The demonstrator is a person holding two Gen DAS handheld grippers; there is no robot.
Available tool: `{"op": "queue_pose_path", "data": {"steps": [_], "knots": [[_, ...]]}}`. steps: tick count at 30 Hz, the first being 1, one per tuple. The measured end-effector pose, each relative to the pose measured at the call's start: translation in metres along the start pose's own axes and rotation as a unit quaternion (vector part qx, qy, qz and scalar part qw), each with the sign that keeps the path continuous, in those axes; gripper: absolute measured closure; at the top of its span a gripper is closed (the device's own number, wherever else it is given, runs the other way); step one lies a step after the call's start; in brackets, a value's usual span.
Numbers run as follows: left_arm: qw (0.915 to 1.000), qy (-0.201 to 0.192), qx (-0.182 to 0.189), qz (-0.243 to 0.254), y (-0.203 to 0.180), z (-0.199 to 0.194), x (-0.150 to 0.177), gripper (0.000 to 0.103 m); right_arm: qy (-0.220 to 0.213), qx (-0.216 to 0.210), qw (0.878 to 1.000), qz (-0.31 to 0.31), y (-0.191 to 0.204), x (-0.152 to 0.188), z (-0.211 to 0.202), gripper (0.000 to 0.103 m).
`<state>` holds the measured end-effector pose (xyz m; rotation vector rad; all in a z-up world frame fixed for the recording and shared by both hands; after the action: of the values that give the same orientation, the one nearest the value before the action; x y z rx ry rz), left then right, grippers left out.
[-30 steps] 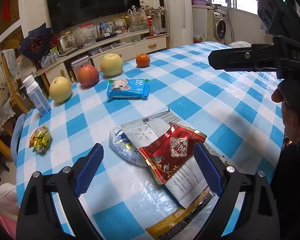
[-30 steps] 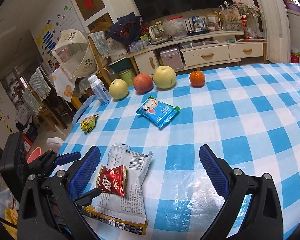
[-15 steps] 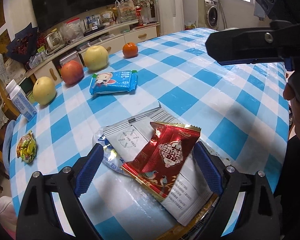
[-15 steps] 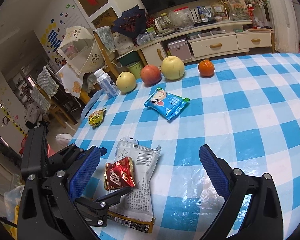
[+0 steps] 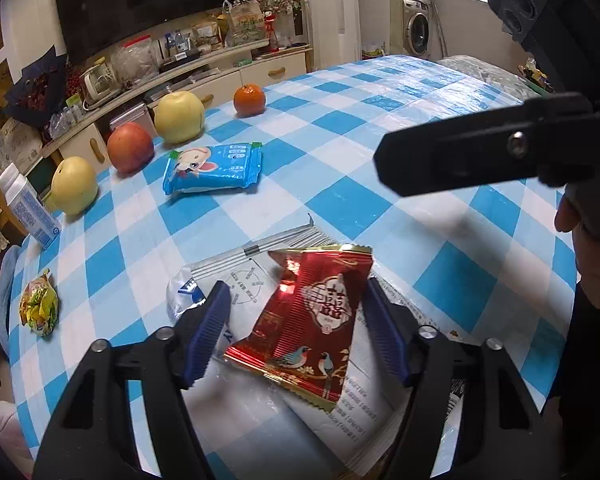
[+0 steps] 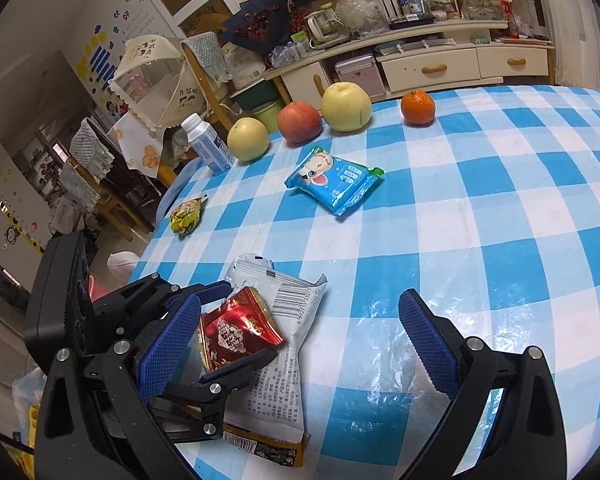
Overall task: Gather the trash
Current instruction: 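Grasp the red snack wrapper with left tool while right tool grasps the white paper packet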
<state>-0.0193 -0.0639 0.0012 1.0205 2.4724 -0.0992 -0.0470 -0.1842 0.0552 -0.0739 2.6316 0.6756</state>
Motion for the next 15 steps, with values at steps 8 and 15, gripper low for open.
{"op": "queue_pose_path", "data": {"steps": [8, 15], "knots": [[0.9998, -0.011, 0.001, -0.017, 0.000, 0.000, 0.000, 0.060, 0.012, -0.001, 1.000, 0.008, -0.004, 0.002, 0.008, 0.005], [0.9979, -0.022, 0.011, -0.060, 0.011, -0.002, 0.003, 0.066, 0.022, 0.003, 1.000, 0.005, -0.005, 0.004, 0.014, 0.005]]}}
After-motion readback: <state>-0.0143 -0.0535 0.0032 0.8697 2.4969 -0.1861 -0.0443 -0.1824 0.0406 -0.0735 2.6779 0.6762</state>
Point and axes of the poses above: each gripper's, at about its wrist camera, not at the fingertips, and z roughly the way its jaws point, y to its left, x to its underside, the point moved 5 cm from there along z, roughly the way its jaws point, and after that the axes turned 15 degrees about y, right-handed, at the moved point
